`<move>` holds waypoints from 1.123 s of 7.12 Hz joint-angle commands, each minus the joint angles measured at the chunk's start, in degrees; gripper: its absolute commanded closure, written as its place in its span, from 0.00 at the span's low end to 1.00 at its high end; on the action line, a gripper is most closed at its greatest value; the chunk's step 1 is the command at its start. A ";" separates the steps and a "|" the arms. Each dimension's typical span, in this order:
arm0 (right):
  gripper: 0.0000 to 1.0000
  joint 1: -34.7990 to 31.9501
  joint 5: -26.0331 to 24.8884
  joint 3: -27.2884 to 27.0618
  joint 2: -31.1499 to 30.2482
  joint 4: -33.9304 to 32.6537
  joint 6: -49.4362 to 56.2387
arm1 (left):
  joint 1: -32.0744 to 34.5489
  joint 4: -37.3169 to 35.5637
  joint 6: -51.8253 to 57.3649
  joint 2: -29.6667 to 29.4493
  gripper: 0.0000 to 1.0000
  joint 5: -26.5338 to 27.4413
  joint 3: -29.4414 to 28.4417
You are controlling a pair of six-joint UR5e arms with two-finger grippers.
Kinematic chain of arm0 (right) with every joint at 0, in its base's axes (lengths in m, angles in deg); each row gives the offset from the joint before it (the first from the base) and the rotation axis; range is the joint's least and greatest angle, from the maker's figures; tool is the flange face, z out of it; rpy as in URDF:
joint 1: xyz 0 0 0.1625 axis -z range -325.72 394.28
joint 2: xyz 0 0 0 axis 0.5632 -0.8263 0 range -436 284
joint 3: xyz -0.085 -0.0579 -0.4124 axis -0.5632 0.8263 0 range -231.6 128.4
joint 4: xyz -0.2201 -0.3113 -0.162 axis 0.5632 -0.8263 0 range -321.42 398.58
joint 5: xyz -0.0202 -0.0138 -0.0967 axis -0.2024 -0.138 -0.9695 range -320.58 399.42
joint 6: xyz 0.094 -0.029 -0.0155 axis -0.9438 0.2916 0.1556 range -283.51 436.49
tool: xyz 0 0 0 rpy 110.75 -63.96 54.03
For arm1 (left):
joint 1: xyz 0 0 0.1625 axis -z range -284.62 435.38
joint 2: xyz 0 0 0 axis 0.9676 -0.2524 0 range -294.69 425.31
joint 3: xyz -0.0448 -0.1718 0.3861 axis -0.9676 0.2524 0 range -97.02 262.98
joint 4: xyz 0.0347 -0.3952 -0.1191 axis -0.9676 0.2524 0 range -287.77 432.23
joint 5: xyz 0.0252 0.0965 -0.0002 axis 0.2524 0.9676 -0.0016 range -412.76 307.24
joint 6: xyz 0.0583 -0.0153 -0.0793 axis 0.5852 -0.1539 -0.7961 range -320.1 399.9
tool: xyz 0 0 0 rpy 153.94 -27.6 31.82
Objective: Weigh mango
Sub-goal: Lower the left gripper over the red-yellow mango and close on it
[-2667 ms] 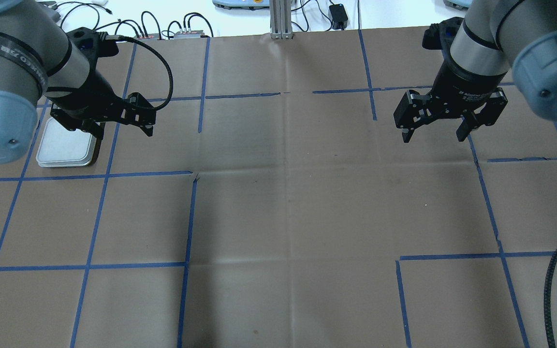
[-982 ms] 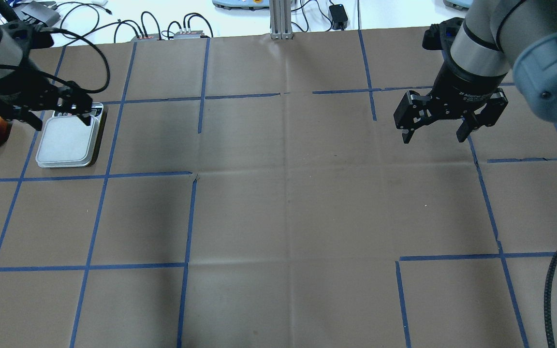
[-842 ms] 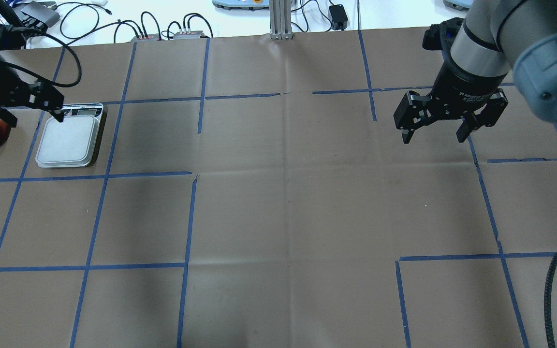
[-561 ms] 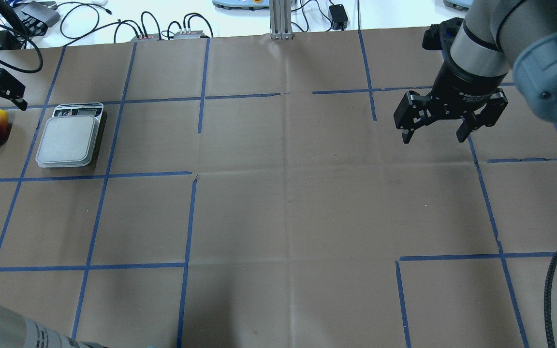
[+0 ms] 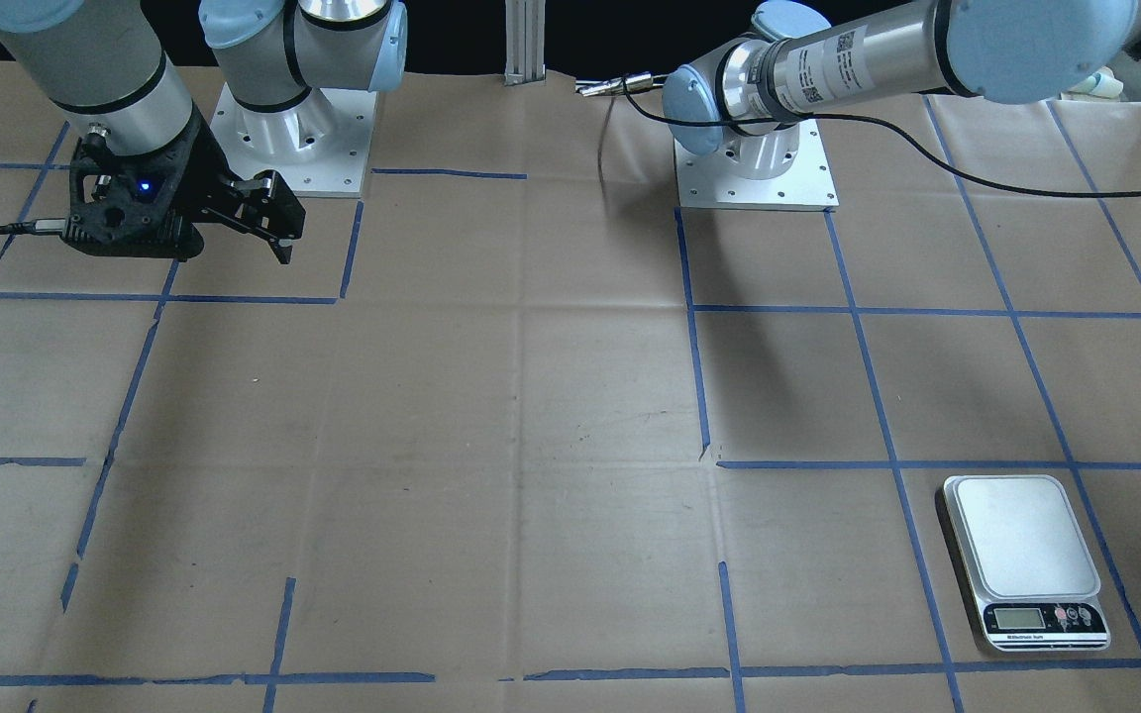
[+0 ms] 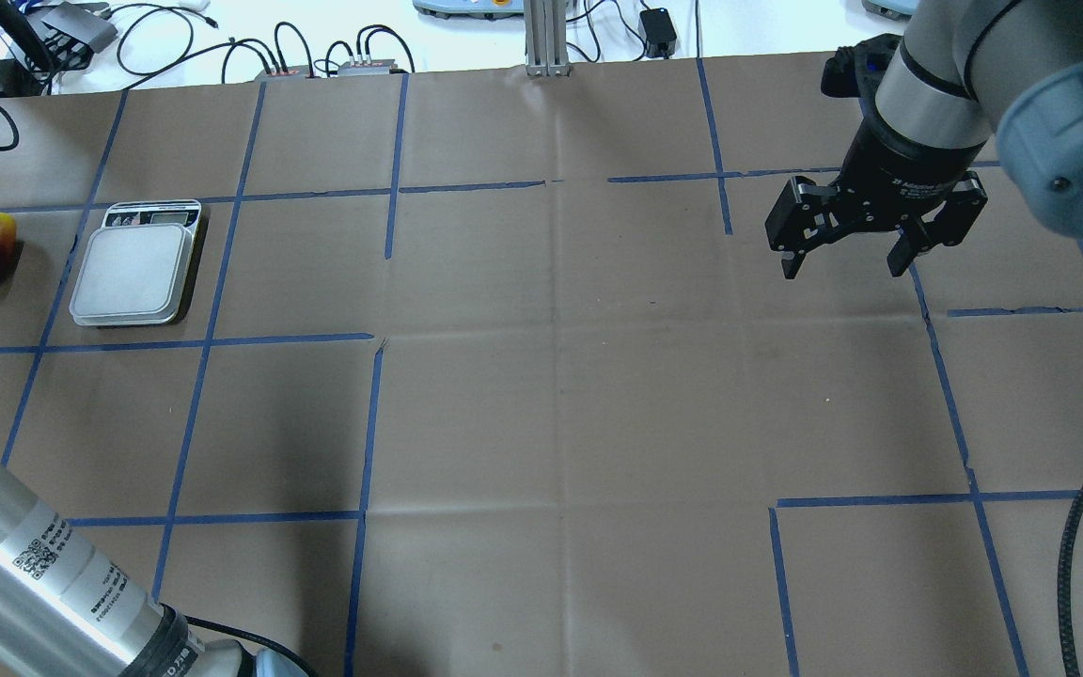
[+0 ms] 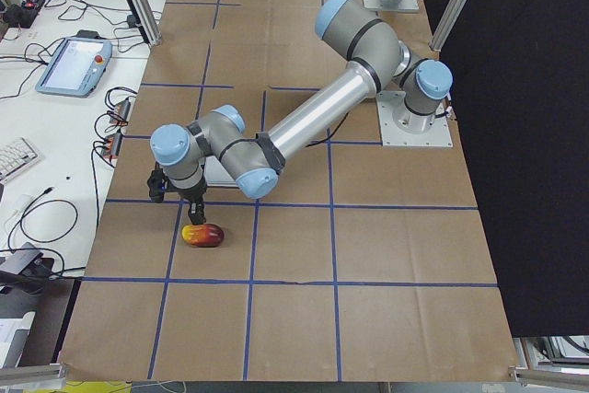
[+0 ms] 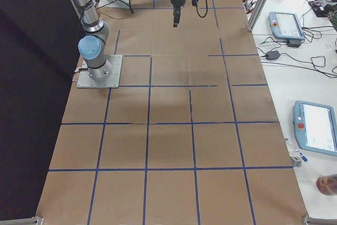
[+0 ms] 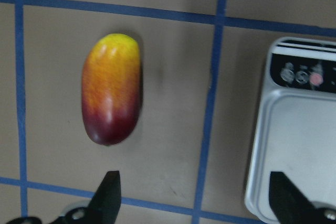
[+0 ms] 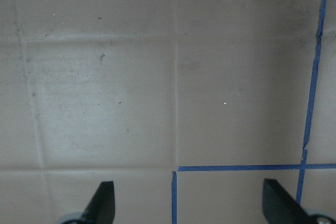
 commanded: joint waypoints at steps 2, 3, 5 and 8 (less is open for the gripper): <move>0.00 0.00 0.00 0.00 0.00 0.00 0.00 | -1.52 -1.53 0.32 -7.22 0.00 -0.03 -5.73; 0.00 0.00 0.00 0.00 0.00 0.00 0.00 | -1.61 -0.92 1.54 -8.98 0.01 -0.03 -6.36; 0.00 0.00 0.00 0.00 0.00 0.00 0.00 | -1.70 -0.56 2.25 -9.88 0.37 -0.03 -6.71; 0.00 0.00 0.00 0.00 0.00 0.00 0.00 | -0.65 3.19 1.82 -6.65 0.96 0.84 -5.85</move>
